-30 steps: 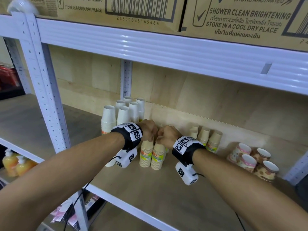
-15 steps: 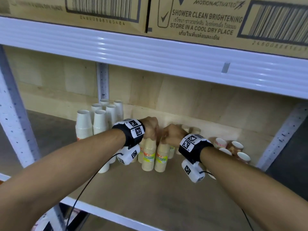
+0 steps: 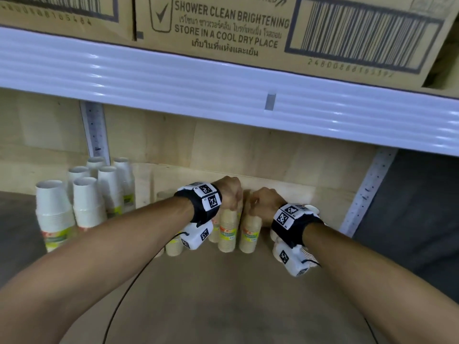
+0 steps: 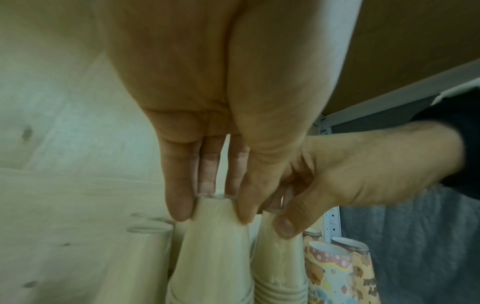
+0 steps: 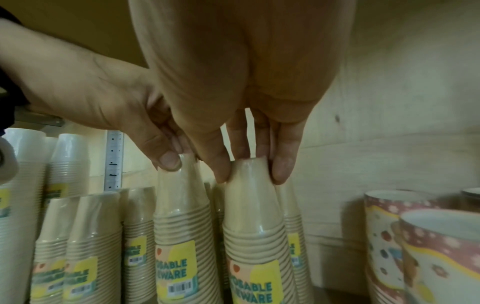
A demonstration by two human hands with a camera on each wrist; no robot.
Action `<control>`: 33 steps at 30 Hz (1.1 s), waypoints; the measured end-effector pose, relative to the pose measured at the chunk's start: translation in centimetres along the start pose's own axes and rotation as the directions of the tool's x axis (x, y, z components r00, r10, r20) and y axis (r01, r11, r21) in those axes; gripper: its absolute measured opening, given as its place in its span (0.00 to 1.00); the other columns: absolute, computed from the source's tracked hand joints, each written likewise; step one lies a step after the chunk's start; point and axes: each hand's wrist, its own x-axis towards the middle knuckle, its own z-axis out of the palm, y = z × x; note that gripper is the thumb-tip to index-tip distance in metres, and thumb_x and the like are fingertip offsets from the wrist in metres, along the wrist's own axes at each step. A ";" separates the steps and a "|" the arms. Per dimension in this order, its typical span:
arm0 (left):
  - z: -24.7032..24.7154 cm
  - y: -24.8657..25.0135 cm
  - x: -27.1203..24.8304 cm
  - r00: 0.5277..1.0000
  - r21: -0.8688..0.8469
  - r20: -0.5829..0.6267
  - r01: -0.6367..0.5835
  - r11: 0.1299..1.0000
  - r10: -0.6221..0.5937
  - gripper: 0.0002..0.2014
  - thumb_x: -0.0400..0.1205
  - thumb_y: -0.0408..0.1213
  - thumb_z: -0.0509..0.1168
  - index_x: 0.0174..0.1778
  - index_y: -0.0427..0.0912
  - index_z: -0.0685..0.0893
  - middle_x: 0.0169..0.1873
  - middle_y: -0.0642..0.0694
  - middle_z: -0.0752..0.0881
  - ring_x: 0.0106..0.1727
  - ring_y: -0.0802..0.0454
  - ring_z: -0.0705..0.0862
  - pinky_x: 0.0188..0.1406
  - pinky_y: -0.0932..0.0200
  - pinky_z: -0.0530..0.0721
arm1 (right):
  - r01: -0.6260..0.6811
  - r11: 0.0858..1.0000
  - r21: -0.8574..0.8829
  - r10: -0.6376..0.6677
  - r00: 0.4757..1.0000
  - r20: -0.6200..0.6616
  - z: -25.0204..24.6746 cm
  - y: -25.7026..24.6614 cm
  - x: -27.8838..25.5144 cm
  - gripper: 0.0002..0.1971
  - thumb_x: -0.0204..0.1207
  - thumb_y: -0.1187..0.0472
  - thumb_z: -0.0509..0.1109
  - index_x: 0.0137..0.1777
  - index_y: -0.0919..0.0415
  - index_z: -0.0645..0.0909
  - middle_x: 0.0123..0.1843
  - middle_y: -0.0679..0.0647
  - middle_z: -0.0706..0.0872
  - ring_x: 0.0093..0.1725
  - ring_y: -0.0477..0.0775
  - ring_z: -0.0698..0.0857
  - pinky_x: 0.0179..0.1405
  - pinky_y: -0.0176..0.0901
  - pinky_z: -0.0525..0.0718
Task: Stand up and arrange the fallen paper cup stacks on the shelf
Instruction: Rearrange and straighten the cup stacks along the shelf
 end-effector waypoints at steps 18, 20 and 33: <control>2.0 1.3 4.9 1.000 0.041 -0.013 0.002 0.999 -0.001 0.08 0.80 0.26 0.66 0.53 0.33 0.86 0.54 0.37 0.87 0.55 0.41 0.86 0.41 0.58 0.77 | -0.021 1.000 0.014 0.021 1.000 -0.014 2.3 2.7 4.3 0.09 0.70 0.59 0.70 0.50 0.56 0.85 0.46 0.55 0.88 0.48 0.58 0.86 0.47 0.50 0.87; 2.4 1.2 5.1 1.000 0.040 -0.006 0.024 0.999 -0.024 0.09 0.80 0.27 0.66 0.54 0.32 0.85 0.56 0.35 0.87 0.56 0.39 0.86 0.41 0.58 0.78 | -0.021 1.000 0.016 0.022 1.000 -0.016 2.6 2.8 4.6 0.10 0.71 0.59 0.69 0.51 0.56 0.84 0.47 0.56 0.88 0.48 0.59 0.86 0.48 0.50 0.87; 2.8 0.6 5.4 1.000 0.045 0.008 0.023 0.999 -0.024 0.11 0.78 0.32 0.69 0.56 0.37 0.86 0.54 0.39 0.87 0.53 0.40 0.86 0.47 0.52 0.83 | -0.011 0.999 0.052 0.012 0.999 -0.037 3.0 3.0 4.8 0.11 0.74 0.59 0.67 0.54 0.57 0.85 0.52 0.57 0.88 0.53 0.60 0.86 0.51 0.50 0.84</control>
